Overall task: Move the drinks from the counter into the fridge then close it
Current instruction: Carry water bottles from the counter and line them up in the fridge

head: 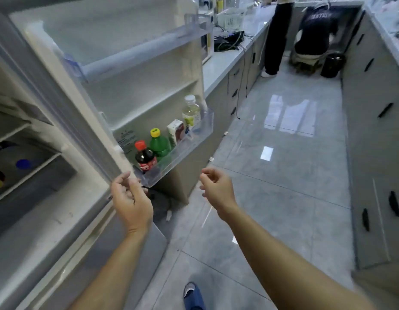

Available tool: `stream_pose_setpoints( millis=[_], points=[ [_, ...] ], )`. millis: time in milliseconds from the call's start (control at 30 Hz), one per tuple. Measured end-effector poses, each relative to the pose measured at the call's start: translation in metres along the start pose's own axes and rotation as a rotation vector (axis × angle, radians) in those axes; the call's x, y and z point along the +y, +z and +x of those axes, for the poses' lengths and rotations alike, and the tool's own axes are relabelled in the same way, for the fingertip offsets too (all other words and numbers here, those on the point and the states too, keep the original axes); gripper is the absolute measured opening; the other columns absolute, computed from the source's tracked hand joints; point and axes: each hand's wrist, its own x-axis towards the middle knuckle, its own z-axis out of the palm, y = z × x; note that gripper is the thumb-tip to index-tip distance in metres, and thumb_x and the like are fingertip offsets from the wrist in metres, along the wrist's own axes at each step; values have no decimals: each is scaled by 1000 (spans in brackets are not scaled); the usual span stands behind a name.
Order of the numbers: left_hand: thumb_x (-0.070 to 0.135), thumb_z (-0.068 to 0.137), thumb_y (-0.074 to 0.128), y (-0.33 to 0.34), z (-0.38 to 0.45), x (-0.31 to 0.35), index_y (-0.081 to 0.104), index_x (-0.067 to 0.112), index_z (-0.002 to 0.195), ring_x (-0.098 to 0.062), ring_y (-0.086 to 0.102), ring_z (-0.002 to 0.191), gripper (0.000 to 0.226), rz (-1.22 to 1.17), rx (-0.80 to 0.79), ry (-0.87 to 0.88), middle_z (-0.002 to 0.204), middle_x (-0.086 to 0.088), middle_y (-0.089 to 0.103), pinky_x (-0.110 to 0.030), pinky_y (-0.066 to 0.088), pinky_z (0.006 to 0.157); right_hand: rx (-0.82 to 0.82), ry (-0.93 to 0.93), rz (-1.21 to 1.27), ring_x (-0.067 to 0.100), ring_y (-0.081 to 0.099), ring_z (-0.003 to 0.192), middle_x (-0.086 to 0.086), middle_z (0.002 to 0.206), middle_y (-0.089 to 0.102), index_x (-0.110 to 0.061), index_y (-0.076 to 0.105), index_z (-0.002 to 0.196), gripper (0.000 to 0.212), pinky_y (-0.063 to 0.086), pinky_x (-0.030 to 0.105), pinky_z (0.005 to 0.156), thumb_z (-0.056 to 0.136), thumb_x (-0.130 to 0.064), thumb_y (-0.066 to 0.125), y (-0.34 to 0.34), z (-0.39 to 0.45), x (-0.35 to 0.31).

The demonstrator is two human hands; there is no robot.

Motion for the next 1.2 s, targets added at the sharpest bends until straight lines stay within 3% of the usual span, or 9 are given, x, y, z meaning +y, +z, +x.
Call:
stream_pose_setpoints(
  millis=[167, 233, 367, 500, 600, 733, 867, 967, 1200],
  points=[
    [30, 94, 45, 35, -63, -45, 53, 17, 113, -16, 61, 65, 24, 115, -277, -102, 91, -9, 61, -27, 51, 60, 282, 207, 16, 11, 65, 66, 0, 85, 68, -20, 67, 100, 10, 53, 26, 57, 93, -17, 60, -108, -1, 57],
    [27, 97, 48, 46, -81, -66, 55, 16, 114, -21, 62, 70, 22, 223, -359, -140, 89, -4, 62, -28, 48, 61, 377, 278, 17, 11, 64, 63, 0, 84, 69, -19, 67, 101, 11, 51, 23, 51, 93, -17, 60, -139, -7, 80],
    [15, 98, 54, 59, -104, -107, 57, 15, 114, -6, 54, 64, 16, 442, -519, -196, 75, 17, 56, -19, 38, 54, 535, 417, -8, 14, 65, 68, 1, 90, 69, -18, 66, 105, 13, 54, 26, 55, 93, -18, 60, -191, -20, 120],
    [15, 96, 53, 67, -110, -144, 53, 21, 119, -13, 55, 61, 24, 544, -724, -288, 69, 7, 58, -26, 43, 53, 656, 564, -28, 19, 61, 69, 5, 87, 66, -12, 65, 109, 16, 51, 29, 55, 94, -15, 60, -226, -37, 153],
    [19, 95, 55, 74, -109, -168, 46, 28, 128, -26, 62, 78, 36, 575, -1013, -550, 91, -7, 62, -38, 54, 65, 691, 684, -54, 22, 59, 71, 7, 87, 63, -9, 62, 109, 16, 51, 33, 60, 94, -12, 60, -239, -53, 173],
    [27, 97, 60, 83, -102, -193, 42, 19, 140, -30, 64, 92, 48, 654, -1233, -910, 100, -5, 53, -35, 54, 65, 676, 829, -68, 25, 62, 82, 9, 98, 63, -11, 60, 109, 14, 55, 42, 76, 97, -16, 60, -244, -77, 191],
    [26, 97, 60, 106, -92, -210, 42, 14, 142, -33, 63, 96, 50, 735, -1253, -989, 94, -5, 56, -41, 56, 75, 693, 951, -82, 27, 64, 87, 9, 101, 65, -11, 62, 109, 14, 55, 37, 70, 98, -19, 60, -251, -98, 209],
    [26, 97, 59, 149, -87, -215, 43, 14, 140, -33, 63, 97, 47, 713, -1201, -1014, 108, -11, 59, -44, 57, 79, 713, 1031, -77, 27, 62, 79, 9, 90, 65, -9, 64, 104, 12, 53, 34, 65, 96, -18, 61, -262, -101, 222],
    [27, 96, 59, 274, -78, -220, 49, 18, 135, -27, 65, 87, 41, 628, -1137, -1019, 101, -9, 63, -34, 56, 64, 717, 1163, -82, 37, 64, 77, 13, 82, 63, -6, 64, 89, 8, 52, 33, 63, 92, -13, 62, -316, -46, 232]
  ],
)
